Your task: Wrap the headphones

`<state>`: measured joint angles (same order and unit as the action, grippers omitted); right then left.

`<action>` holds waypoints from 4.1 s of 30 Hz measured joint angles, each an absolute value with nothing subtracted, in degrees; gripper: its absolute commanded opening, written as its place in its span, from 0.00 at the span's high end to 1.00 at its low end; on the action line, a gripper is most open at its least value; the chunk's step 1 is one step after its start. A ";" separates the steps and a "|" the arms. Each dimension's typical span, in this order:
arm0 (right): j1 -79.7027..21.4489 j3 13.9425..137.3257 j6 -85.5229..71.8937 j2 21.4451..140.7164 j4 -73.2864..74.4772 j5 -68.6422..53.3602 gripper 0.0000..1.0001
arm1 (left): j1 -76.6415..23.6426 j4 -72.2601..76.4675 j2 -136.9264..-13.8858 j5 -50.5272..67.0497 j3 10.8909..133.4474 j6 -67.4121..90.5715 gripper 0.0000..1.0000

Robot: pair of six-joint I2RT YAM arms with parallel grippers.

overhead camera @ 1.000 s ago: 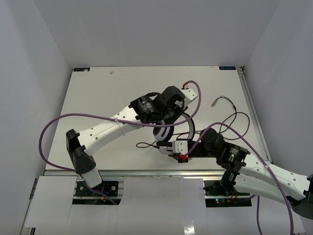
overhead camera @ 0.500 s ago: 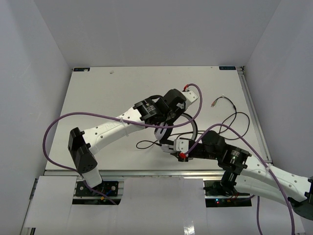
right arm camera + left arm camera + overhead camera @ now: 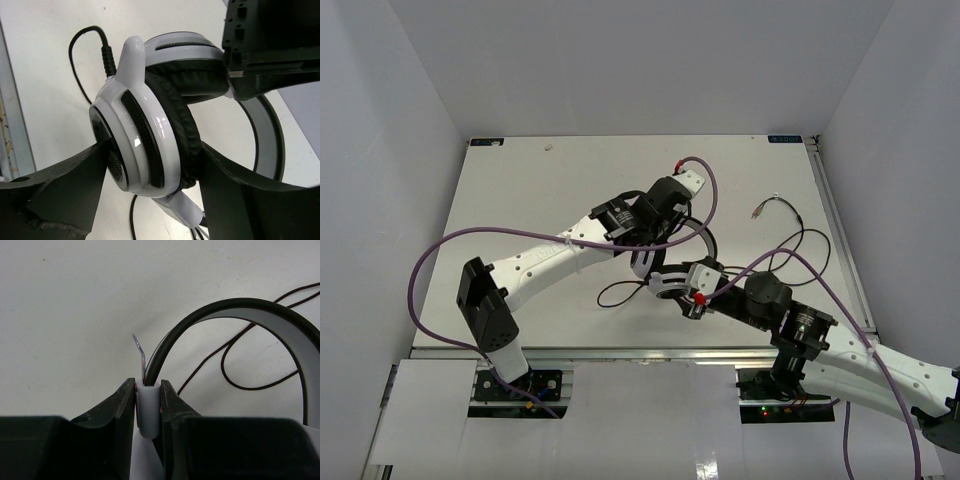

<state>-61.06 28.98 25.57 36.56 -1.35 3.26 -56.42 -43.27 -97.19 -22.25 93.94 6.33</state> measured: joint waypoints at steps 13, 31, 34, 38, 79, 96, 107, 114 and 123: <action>-60.46 28.80 24.34 32.18 -4.48 5.22 0.14 | -53.51 -43.24 -94.53 -26.75 90.42 11.59 1.00; -57.81 48.14 -3.02 45.82 -3.45 41.45 0.26 | -52.60 -39.44 -80.61 -32.66 81.74 18.79 1.00; -54.17 50.09 -7.70 49.45 -2.26 41.83 0.30 | -52.60 -38.27 -78.02 -32.64 80.08 20.13 1.00; -48.79 51.01 -13.64 54.92 0.08 38.31 0.33 | -52.60 -37.67 -75.88 -33.04 78.45 21.57 1.00; -50.66 45.92 -30.99 67.51 -7.24 27.84 0.37 | -52.54 -35.57 -77.60 -43.16 73.80 30.29 1.00; -51.16 45.92 -29.62 72.27 -7.27 31.17 0.92 | -52.28 -32.43 -75.20 -38.52 69.69 29.50 0.33; -51.10 56.65 -21.43 72.59 6.15 28.24 0.92 | -52.31 -34.96 -72.41 -29.11 75.63 18.82 0.14; -51.03 57.23 -20.11 72.91 10.63 24.09 0.92 | -52.31 -39.20 -73.56 -28.27 78.83 12.42 0.12; -50.73 57.21 -19.30 73.20 13.61 25.05 0.92 | -52.29 -42.92 -75.28 -23.60 77.35 12.34 0.09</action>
<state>-50.73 57.21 -19.30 73.20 13.61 25.05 -52.29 -42.92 -75.28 -23.60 77.35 12.34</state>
